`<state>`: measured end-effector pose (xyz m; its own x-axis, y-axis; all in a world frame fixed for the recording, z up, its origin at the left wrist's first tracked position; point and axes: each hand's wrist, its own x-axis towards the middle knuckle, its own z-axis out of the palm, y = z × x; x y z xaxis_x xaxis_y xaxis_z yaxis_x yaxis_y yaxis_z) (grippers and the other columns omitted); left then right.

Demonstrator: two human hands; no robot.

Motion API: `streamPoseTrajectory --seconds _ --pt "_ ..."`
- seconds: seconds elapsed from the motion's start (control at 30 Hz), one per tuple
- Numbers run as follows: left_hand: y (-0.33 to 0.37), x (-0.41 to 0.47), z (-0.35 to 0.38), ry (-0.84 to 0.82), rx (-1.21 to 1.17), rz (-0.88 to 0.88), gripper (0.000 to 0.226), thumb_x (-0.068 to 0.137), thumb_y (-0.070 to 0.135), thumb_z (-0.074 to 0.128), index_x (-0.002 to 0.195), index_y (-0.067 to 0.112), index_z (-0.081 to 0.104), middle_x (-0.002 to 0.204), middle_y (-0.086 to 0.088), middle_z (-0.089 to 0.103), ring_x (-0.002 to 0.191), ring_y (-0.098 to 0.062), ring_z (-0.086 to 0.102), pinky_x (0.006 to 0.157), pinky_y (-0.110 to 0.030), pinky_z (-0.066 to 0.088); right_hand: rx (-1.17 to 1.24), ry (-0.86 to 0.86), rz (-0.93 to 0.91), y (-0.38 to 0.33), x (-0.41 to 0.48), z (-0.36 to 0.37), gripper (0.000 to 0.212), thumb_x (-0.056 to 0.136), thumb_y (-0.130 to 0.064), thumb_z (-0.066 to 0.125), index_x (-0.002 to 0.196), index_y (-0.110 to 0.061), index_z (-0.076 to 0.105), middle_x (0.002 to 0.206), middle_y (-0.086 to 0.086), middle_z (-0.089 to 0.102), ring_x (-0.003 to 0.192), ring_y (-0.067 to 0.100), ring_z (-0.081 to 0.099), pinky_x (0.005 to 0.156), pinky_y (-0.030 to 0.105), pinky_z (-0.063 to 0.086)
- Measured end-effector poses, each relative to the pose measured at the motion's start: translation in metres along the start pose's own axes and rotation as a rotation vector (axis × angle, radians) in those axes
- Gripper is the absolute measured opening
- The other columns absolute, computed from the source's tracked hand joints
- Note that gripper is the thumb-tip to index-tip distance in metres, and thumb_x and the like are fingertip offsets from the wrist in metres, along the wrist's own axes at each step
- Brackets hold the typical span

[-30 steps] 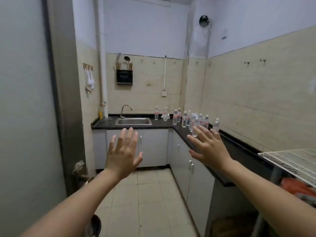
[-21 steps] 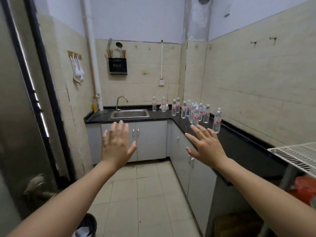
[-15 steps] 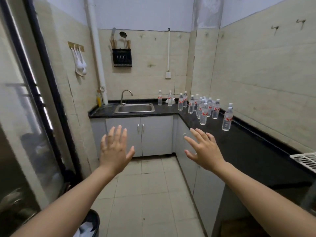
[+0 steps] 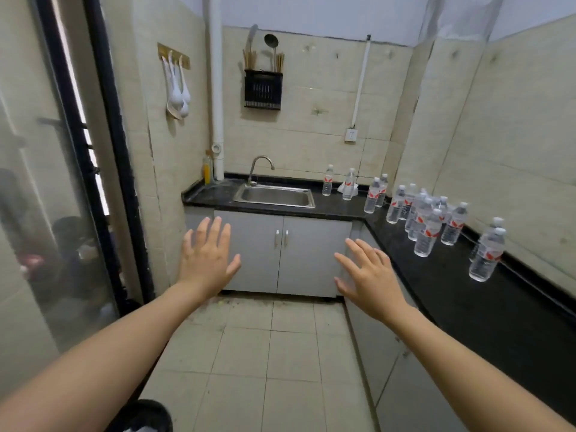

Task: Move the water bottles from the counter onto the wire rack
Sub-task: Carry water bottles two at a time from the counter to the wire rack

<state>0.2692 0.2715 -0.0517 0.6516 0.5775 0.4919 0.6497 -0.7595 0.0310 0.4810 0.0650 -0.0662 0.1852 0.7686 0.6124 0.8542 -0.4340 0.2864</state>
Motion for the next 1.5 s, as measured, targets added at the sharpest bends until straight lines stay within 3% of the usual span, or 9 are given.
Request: streamPoseTrajectory --seconds 0.23,0.37,0.5,0.77,0.97,1.13,1.23,1.37,1.5 --pt "-0.018 0.072 0.078 -0.022 -0.037 0.009 0.057 0.077 0.038 0.052 0.119 0.001 0.056 0.127 -0.022 0.057 0.121 -0.039 0.050 0.091 -0.057 0.044 -0.006 -0.054 0.141 0.019 0.059 0.074 0.043 0.067 -0.040 0.069 0.102 -0.016 0.069 0.115 0.016 0.066 0.107 0.032 0.063 0.082 0.046 0.052" --pt "-0.019 0.107 0.116 -0.008 -0.043 0.084 0.060 0.072 0.043 0.036 0.111 0.003 0.059 0.117 -0.020 0.064 0.115 -0.030 0.037 0.079 -0.054 0.051 -0.015 -0.100 0.132 0.033 0.088 0.118 0.040 0.072 -0.043 0.061 0.101 -0.017 0.069 0.115 0.015 0.066 0.107 0.031 0.064 0.081 0.044 0.053" --pt "-0.017 0.162 0.147 -0.007 -0.078 0.081 0.059 0.074 0.043 0.036 0.113 0.004 0.056 0.117 -0.020 0.064 0.115 -0.029 0.035 0.081 -0.054 0.050 0.001 -0.122 0.162 0.060 0.136 0.158 0.049 0.074 -0.046 0.038 0.098 -0.017 0.070 0.111 0.015 0.068 0.103 0.031 0.066 0.077 0.042 0.054" --pt "-0.023 0.314 0.202 -0.058 -0.087 0.008 0.059 0.073 0.042 0.036 0.113 0.002 0.057 0.118 -0.020 0.063 0.111 -0.038 0.057 0.081 -0.054 0.050 0.066 -0.156 0.201 0.114 0.245 0.257 0.043 0.066 -0.040 0.059 0.097 -0.014 0.071 0.108 0.018 0.068 0.099 0.033 0.067 0.072 0.043 0.055" --pt "-0.044 0.376 0.266 -0.058 -0.074 -0.063 0.060 0.071 0.040 0.036 0.112 0.001 0.057 0.118 -0.021 0.062 0.116 -0.032 0.041 0.082 -0.054 0.050 0.153 -0.261 0.188 0.118 0.304 0.348 0.044 0.062 -0.037 0.076 0.100 -0.015 0.069 0.110 0.016 0.068 0.100 0.032 0.066 0.073 0.041 0.055" --pt "-0.077 0.423 0.326 -0.137 -0.074 -0.140 0.060 0.069 0.039 0.036 0.109 0.000 0.060 0.118 -0.022 0.062 0.113 -0.037 0.050 0.081 -0.055 0.050 0.184 -0.355 0.178 0.108 0.349 0.414 0.042 0.062 -0.042 0.061 0.097 -0.019 0.070 0.107 0.012 0.070 0.097 0.028 0.068 0.070 0.037 0.056" --pt "-0.098 0.460 0.363 -0.162 -0.093 -0.150 0.058 0.072 0.037 0.043 0.112 -0.002 0.059 0.121 -0.024 0.060 0.113 -0.043 0.055 0.085 -0.056 0.047 0.222 -0.355 0.213 0.108 0.375 0.454 0.043 0.068 -0.039 0.060 0.103 -0.015 0.068 0.116 0.016 0.065 0.106 0.033 0.064 0.078 0.043 0.054" --pt "-0.113 0.517 0.402 -0.146 -0.215 -0.169 0.054 0.077 0.028 0.057 0.122 -0.002 0.053 0.134 -0.022 0.051 0.127 -0.041 0.043 0.096 -0.057 0.039 0.314 -0.399 0.364 0.118 0.407 0.486 0.048 0.089 -0.034 0.052 0.132 -0.015 0.048 0.148 0.013 0.034 0.138 0.028 0.030 0.108 0.042 0.029" --pt "-0.103 0.583 0.440 -0.165 -0.348 -0.140 0.057 0.084 0.023 0.058 0.134 0.001 0.040 0.147 -0.016 0.036 0.138 -0.034 0.024 0.109 -0.050 0.023 0.319 -0.367 0.533 0.130 0.426 0.508 0.047 0.086 -0.034 0.055 0.128 -0.012 0.052 0.143 0.016 0.040 0.134 0.031 0.036 0.105 0.045 0.033"
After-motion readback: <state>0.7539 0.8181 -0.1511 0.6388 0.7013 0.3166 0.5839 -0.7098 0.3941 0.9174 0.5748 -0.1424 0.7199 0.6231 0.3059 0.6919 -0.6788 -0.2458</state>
